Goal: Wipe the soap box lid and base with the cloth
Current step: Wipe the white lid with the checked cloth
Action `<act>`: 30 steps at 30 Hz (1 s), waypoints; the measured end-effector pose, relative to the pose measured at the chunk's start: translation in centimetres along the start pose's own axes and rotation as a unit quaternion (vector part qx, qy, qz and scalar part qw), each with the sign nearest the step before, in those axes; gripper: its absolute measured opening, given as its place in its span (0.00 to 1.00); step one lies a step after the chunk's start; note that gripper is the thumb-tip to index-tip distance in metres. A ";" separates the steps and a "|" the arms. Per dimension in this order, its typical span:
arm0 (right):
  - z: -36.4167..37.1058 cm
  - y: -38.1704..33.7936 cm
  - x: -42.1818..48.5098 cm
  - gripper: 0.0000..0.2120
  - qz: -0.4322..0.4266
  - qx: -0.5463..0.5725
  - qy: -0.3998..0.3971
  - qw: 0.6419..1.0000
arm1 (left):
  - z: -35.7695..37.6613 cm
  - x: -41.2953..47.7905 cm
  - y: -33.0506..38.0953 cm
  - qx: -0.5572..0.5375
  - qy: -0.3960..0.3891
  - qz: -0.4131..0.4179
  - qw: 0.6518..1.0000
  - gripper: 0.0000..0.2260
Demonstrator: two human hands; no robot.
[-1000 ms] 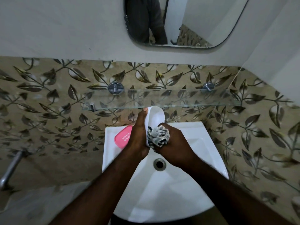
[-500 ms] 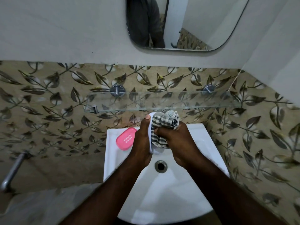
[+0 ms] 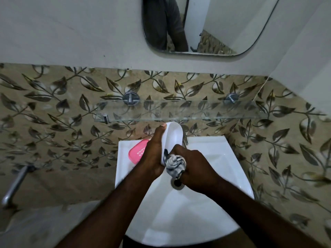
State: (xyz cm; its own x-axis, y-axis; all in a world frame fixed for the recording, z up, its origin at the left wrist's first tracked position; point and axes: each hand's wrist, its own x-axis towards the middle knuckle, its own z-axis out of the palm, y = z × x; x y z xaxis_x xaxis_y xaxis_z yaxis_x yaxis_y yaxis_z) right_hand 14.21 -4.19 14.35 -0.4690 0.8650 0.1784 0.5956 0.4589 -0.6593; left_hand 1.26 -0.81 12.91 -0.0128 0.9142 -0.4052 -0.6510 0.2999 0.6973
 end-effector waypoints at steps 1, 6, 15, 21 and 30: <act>-0.1 0.2 -0.3 0.15 -0.014 -0.054 -0.019 0.998 | -0.2 0.1 -0.1 0.021 -0.011 -0.004 1.000 0.13; 1.4 1.3 -1.7 0.12 -0.063 -0.093 -0.011 0.994 | -0.8 0.5 0.7 0.057 -0.083 -0.062 0.993 0.13; 2.8 -0.1 -0.1 0.17 0.171 0.275 0.206 0.923 | -2.7 0.3 -1.9 0.015 -0.155 0.022 0.988 0.19; 3.8 -1.1 0.5 0.15 0.185 0.430 0.161 0.869 | -3.2 0.3 -4.6 -0.021 -0.154 0.061 0.986 0.19; 0.4 0.3 -0.3 0.13 0.089 0.042 0.145 0.985 | -3.5 0.6 -3.6 -0.110 -0.117 0.049 0.986 0.23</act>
State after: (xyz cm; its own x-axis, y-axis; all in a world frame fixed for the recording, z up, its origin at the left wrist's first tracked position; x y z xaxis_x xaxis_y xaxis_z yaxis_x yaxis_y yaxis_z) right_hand 14.30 -4.42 13.83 -0.1498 0.9572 0.2478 0.5894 0.2877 -0.7549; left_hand 0.91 -2.25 8.09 0.0737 0.9815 -0.1769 -0.8044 0.1633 0.5712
